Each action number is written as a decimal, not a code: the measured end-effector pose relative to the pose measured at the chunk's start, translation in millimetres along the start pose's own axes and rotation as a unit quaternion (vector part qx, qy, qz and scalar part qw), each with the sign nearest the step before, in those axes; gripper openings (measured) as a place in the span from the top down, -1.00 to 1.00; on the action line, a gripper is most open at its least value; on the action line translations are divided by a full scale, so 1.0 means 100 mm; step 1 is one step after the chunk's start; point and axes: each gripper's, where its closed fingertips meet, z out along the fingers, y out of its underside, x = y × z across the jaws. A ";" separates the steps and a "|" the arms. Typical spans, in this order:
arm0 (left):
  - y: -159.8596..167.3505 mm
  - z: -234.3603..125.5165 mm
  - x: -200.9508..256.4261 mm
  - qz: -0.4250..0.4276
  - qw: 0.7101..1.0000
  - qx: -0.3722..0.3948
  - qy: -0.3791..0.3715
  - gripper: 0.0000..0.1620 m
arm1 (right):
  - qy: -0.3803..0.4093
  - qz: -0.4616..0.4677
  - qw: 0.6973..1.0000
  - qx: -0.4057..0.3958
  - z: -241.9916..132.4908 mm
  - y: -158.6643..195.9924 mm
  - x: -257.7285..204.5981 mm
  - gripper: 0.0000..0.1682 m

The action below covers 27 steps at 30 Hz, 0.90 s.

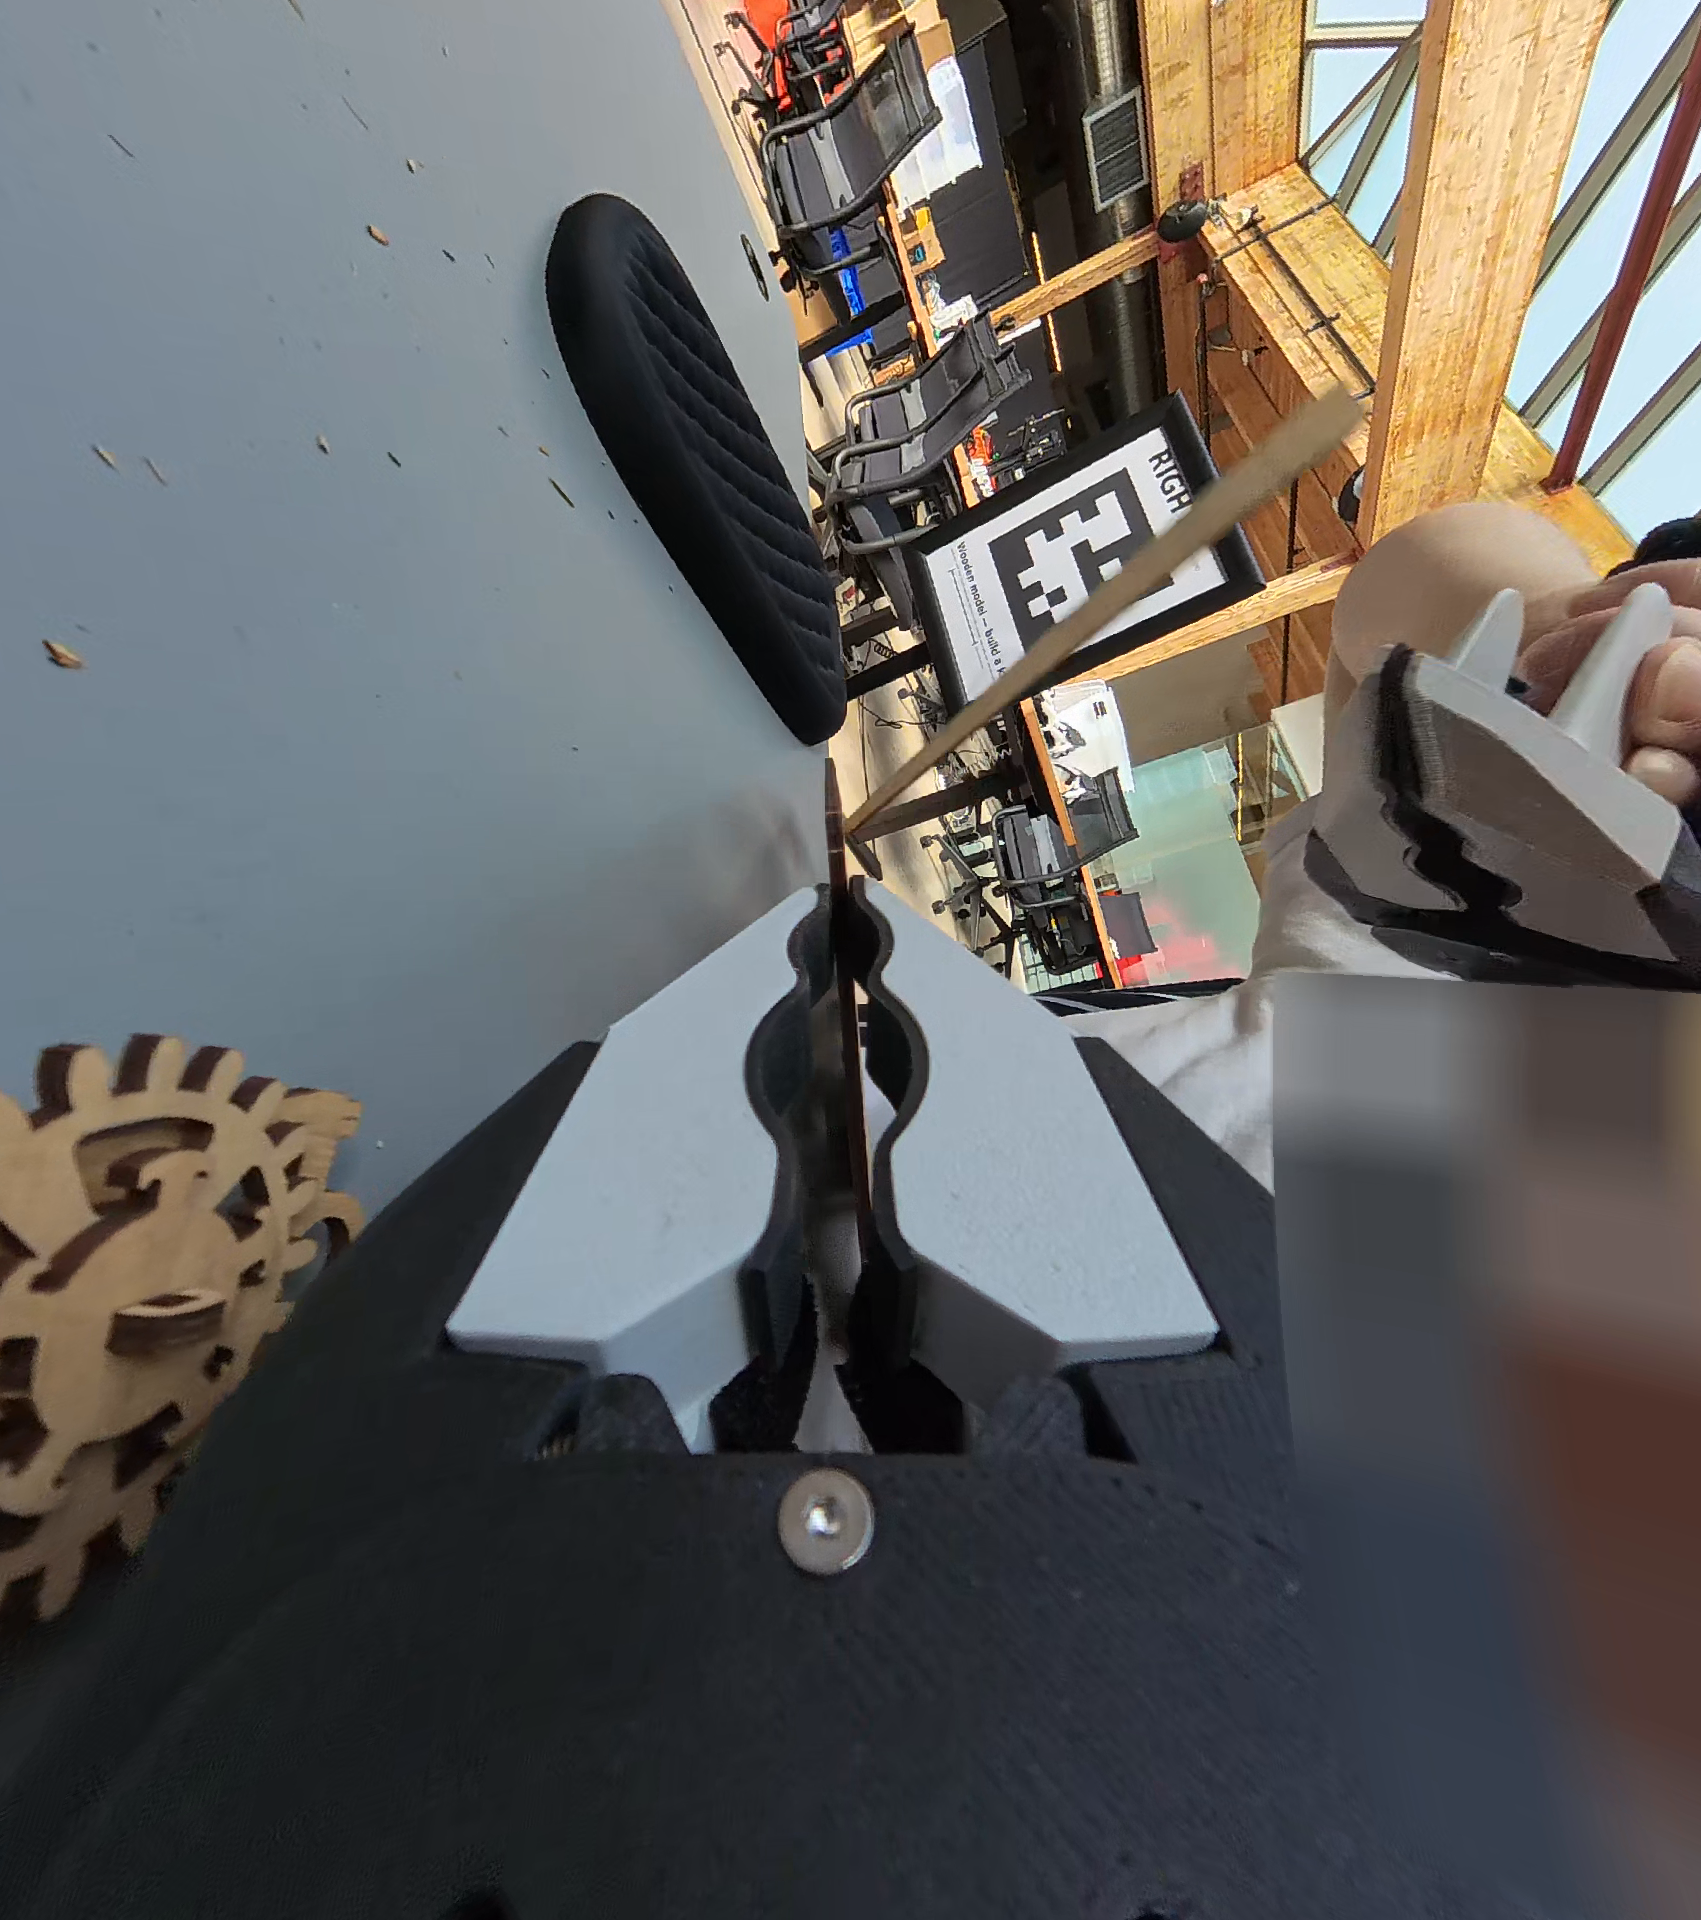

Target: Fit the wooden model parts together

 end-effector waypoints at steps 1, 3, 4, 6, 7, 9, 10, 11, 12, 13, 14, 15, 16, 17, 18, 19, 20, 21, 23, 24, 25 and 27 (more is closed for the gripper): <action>-0.01 0.00 0.03 -0.001 1.000 0.002 0.007 1.00 | -0.008 0.020 1.000 0.001 0.01 -0.01 -0.03 1.00; -0.01 0.00 0.01 0.007 1.000 0.001 -0.005 1.00 | -0.032 0.023 0.999 -0.014 0.06 0.00 -0.12 1.00; 0.00 -0.01 -0.01 0.009 1.000 0.000 -0.011 1.00 | -0.021 0.014 1.000 -0.008 0.07 -0.01 -0.11 1.00; 0.00 -0.02 -0.05 0.004 1.000 0.001 -0.019 1.00 | -0.025 0.015 1.000 0.011 0.12 -0.03 -0.15 1.00; 0.00 -0.03 -0.08 0.001 1.000 0.000 -0.026 1.00 | -0.049 0.040 0.998 0.013 0.18 0.00 -0.23 1.00; 0.02 -0.03 -0.11 -0.005 0.999 -0.005 -0.033 1.00 | -0.114 0.141 0.983 0.026 0.30 0.11 -0.39 1.00; 0.03 -0.03 -0.13 -0.007 0.999 -0.009 -0.038 1.00 | -0.146 0.207 0.967 0.037 0.37 0.20 -0.46 1.00; 0.05 -0.04 -0.14 -0.007 0.999 -0.014 -0.044 1.00 | -0.180 0.274 0.943 0.053 0.45 0.29 -0.56 0.97; 0.06 -0.04 -0.16 -0.006 0.999 -0.017 -0.049 1.00 | -0.220 0.336 0.912 0.085 0.50 0.35 -0.68 0.93; 0.06 -0.03 -0.16 -0.004 0.999 -0.019 -0.050 1.00 | -0.257 0.399 0.870 0.134 0.54 0.38 -0.79 0.89; 0.07 -0.02 -0.15 -0.005 0.999 -0.020 -0.047 1.00 | -0.278 0.461 0.823 0.182 0.59 0.41 -0.88 0.85; 0.07 -0.02 -0.15 -0.006 0.999 -0.022 -0.045 1.00 | -0.299 0.516 0.770 0.227 0.62 0.44 -1.00 0.81; 0.08 -0.01 -0.15 -0.006 0.999 -0.023 -0.045 1.00 | -0.321 0.557 0.718 0.266 0.66 0.45 -1.13 0.77; 0.08 -0.01 -0.15 -0.004 0.999 -0.025 -0.044 1.00 | -0.334 0.584 0.683 0.284 0.73 0.48 -1.30 0.73; 0.08 -0.01 -0.15 -0.004 0.999 -0.025 -0.044 1.00 | -0.340 0.594 0.669 0.289 0.82 0.52 -1.49 0.73; 0.08 -0.01 -0.16 -0.005 0.999 -0.025 -0.045 1.00 | -0.337 0.593 0.675 0.282 0.92 0.55 -1.68 0.73; 0.08 -0.01 -0.17 -0.006 0.999 -0.025 -0.046 1.00 | -0.336 0.589 0.684 0.269 1.01 0.58 -1.85 0.73; 0.08 -0.01 -0.18 -0.009 0.999 -0.024 -0.046 1.00 | -0.339 0.591 0.681 0.268 1.06 0.58 -1.95 0.72; 0.08 -0.02 -0.19 -0.013 0.999 -0.024 -0.045 1.00 | -0.345 0.615 0.647 0.291 1.08 0.55 -1.94 0.74; 0.08 -0.03 -0.19 -0.014 0.999 -0.025 -0.045 1.00 | -0.358 0.614 0.638 0.295 1.09 0.52 -1.96 0.75; 0.08 -0.04 -0.19 -0.014 0.998 -0.026 -0.047 1.00 | -0.370 0.612 0.632 0.298 1.09 0.50 -1.97 0.76; 0.08 -0.05 -0.20 -0.015 0.998 -0.028 -0.048 0.99 | -0.379 0.602 0.632 0.306 1.10 0.49 -1.95 0.76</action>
